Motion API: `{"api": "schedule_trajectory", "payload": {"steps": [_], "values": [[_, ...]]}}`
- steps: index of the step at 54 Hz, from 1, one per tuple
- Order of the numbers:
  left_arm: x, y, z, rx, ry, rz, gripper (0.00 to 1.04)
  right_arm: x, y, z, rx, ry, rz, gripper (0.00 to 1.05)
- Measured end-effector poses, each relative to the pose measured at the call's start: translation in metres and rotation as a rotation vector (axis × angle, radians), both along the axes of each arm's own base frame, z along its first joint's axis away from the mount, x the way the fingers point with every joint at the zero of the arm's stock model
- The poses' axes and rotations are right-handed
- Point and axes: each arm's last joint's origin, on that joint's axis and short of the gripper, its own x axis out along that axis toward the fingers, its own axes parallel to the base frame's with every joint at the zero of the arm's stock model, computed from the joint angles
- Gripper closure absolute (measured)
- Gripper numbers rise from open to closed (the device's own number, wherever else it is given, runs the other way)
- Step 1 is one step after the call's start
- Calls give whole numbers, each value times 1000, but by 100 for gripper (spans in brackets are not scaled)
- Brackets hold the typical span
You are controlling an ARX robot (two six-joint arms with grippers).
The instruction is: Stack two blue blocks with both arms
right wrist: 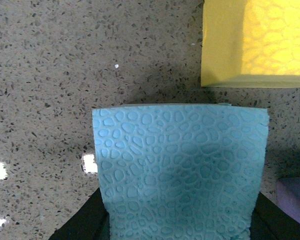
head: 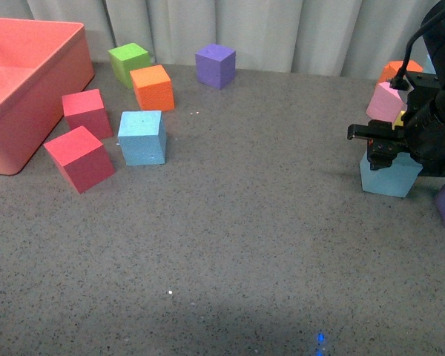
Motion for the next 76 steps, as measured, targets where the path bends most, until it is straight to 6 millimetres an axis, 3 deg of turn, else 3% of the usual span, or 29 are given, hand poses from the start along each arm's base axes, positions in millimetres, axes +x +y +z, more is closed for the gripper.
{"api": "schedule_trajectory", "payload": {"steps": [6, 18, 29, 39, 59, 69, 76], "values": [[0, 0, 0, 0, 0, 0, 7, 2, 13, 5, 22, -15, 32, 60], [0, 0, 0, 0, 0, 0, 7, 16, 66, 25, 58, -63, 134, 61], [0, 0, 0, 0, 0, 0, 7, 23, 104, 16, 65, -39, 202, 61], [0, 0, 0, 0, 0, 0, 7, 25, 125, 4, 62, -10, 233, 61], [0, 0, 0, 0, 0, 0, 7, 29, 150, 3, 61, 0, 241, 61], [0, 0, 0, 0, 0, 0, 7, 27, 154, 4, 96, -12, 232, 25], [0, 0, 0, 0, 0, 0, 7, 22, 152, 19, 139, -112, 226, 8]]}}
